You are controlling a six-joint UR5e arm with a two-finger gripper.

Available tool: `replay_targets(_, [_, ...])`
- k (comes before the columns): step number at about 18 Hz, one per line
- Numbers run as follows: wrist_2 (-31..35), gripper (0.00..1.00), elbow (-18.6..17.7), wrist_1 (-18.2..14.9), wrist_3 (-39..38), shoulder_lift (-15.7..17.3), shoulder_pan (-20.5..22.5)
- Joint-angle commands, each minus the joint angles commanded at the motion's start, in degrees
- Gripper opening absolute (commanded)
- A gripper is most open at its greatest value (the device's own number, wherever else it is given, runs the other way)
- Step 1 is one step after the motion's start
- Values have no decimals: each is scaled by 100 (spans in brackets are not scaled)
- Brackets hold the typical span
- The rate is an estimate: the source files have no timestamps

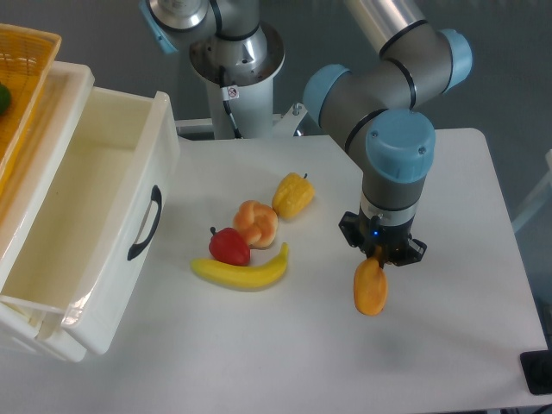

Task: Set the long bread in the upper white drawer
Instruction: 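Lift the long orange bread with the gripper and move toward the drawer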

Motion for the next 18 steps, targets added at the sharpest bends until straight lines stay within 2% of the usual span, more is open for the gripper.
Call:
replay_targets(7, [-35, 3, 18, -184, -123, 105, 17])
replay_targets(10, [-141, 3, 18, -500, -167, 412, 62])
replay_targets(15, [-474, 3, 26, -922, -895, 1132, -271])
replay_targets(18, [-694, 3, 18, -1133, -1282, 1458, -544])
